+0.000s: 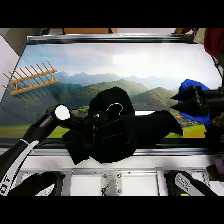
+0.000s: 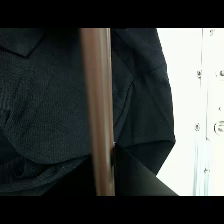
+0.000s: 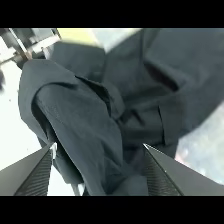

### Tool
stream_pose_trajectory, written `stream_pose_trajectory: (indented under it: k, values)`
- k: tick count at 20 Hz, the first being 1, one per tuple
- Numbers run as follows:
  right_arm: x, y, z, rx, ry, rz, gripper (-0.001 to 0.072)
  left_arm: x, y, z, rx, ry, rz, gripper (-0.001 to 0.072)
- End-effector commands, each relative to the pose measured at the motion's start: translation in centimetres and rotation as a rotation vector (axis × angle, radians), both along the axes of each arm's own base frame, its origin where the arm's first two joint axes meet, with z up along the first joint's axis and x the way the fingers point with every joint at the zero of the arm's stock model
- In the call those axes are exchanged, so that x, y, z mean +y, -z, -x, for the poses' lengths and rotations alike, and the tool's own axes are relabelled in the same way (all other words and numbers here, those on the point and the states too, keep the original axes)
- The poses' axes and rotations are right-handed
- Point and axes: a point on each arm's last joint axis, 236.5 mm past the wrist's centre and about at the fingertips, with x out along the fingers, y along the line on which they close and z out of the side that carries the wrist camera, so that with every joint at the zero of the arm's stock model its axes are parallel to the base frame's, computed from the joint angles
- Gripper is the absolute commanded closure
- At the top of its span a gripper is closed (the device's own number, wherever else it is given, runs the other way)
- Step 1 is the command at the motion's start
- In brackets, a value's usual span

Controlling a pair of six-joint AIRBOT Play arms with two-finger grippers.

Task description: Fold the clothes and pants, and hang the long-sleeved shirts on hangers.

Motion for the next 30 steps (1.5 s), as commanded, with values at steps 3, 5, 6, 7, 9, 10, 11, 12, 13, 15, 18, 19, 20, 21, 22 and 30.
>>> stream_pose_trajectory:
  k: [3, 5, 6, 7, 9, 10, 11, 12, 13, 15, 18, 19, 20, 21, 22, 30]
  values:
    - [-0.9, 3.9, 1.6, -0.165, -0.033, -0.142, 0.0103, 0.0, 0.0, 0.0, 0.001, -0.001, 0.0, 0.0692]
    - [-0.3, 4.6, 1.9, -0.14, -0.052, -0.163, 0.0103, 0.0, 0.0, -0.1, -0.002, -0.003, 0.0, 0.0692]
    - [0.0, 4.8, 2.0, -0.129, -0.064, -0.167, 0.0103, 0.0, 0.0, -0.1, -0.002, -0.003, 0.0, 0.0692]
    - [0.3, 5.5, 2.3, -0.108, -0.083, -0.155, 0.0103, 0.0, 0.0, -0.1, -0.001, -0.003, 0.0, 0.0692]
    - [0.8, 6.7, 2.8, -0.064, -0.126, -0.133, 0.0103, 0.0, 0.0, -0.1, -0.003, -0.003, 0.0, 0.0692]
    - [1.2, 6.9, 2.8, -0.053, -0.144, -0.14, 0.0103, 0.0, 0.0, -0.1, -0.003, -0.004, 0.0, 0.0692]
    - [1.7, 7.1, 2.9, -0.043, -0.162, -0.146, 0.0103, 0.0, 0.0, -0.1, -0.002, -0.003, 0.0, 0.0692]
    - [2.2, 7.4, 3.0, -0.031, -0.182, -0.153, 0.0104, 0.0, 0.0, -0.1, -0.002, -0.003, 0.0, 0.0692]
    - [2.7, 7.6, 3.1, -0.018, -0.203, -0.16, 0.0103, 0.0, 0.0, -0.1, -0.003, -0.003, 0.0, 0.0692]
    - [3.5, 8.0, 3.3, 0.004, -0.237, -0.171, 0.0103, 0.0, 0.0, -0.1, -0.002, -0.003, 0.0, 0.0692]
    - [4.5, 8.5, 3.7, 0.026, -0.278, -0.178, 0.0104, 0.0, 0.0, -0.1, -0.002, -0.003, 0.0, 0.0692]
    - [4.7, 8.7, 3.9, 0.033, -0.29, -0.172, 0.0103, 0.0, 0.0, -0.1, -0.002, -0.003, 0.0, 0.0692]
    - [4.7, 9.0, 4.1, 0.041, -0.298, -0.16, 0.0103, 0.0, 0.0, -0.1, -0.002, -0.003, 0.0, 0.0692]
    - [4.6, 9.2, 4.2, 0.046, -0.302, -0.152, 0.0103, 0.0, 0.0, -0.1, -0.002, -0.003, 0.0, 0.0692]
    - [4.6, 9.1, 4.2, 0.045, -0.302, -0.152, 0.0103, 0.0, 0.0, -0.1, -0.003, -0.003, 0.0, 0.0692]
    - [4.9, 9.2, 4.3, 0.045, -0.31, -0.15, 0.0103, 0.0, 0.0, -0.1, -0.003, -0.003, 0.0, 0.0692]
